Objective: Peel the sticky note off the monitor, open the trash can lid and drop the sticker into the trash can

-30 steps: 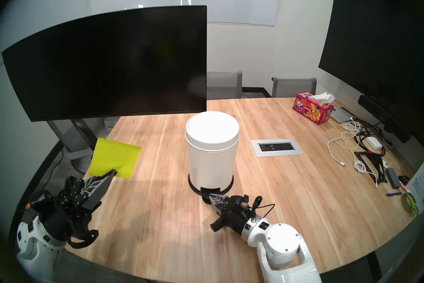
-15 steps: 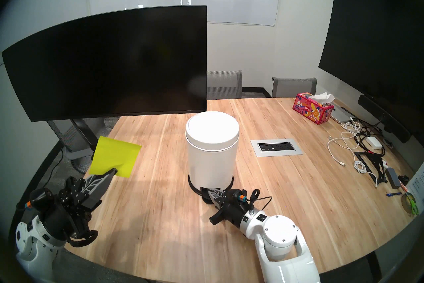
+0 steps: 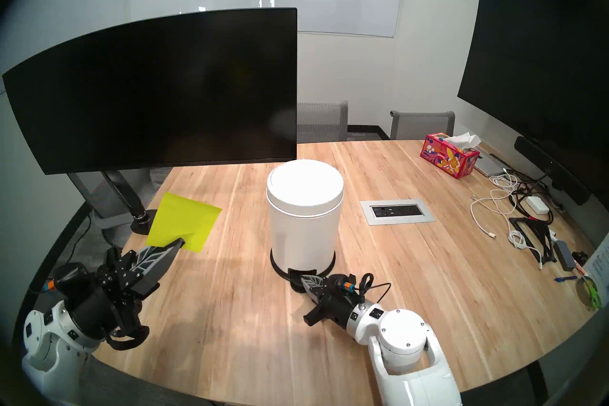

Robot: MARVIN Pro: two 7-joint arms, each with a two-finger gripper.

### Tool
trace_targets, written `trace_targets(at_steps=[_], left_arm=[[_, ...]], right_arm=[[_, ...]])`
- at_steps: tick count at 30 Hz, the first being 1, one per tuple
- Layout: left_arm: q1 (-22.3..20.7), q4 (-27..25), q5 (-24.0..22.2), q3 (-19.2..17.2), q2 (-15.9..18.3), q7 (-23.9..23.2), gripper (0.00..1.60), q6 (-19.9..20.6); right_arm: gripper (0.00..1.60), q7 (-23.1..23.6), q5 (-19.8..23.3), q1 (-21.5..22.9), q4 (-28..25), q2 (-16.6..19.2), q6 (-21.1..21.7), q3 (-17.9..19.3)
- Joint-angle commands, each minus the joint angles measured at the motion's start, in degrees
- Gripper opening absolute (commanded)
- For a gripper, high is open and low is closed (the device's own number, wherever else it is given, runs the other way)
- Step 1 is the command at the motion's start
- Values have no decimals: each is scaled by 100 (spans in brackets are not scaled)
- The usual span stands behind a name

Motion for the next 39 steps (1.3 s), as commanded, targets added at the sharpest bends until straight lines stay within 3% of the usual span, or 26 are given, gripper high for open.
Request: trace_targets(at_steps=[1,21,26,39], left_arm=[[-142,-171,12,76,35,70,0,66],[-278,-179,210,270,105,214,0,197],[-355,-178,292,309,236,321,0,416],[-1379,340,1036,998,634,824,0,833]], right_arm=[[0,-24,-52,50,-4,2,50,-20],[0,89,-283,289,447,69,167,-189],[0,85,-304,292,452,60,141,-202],[0,108,-289,225,346,109,119,-153]])
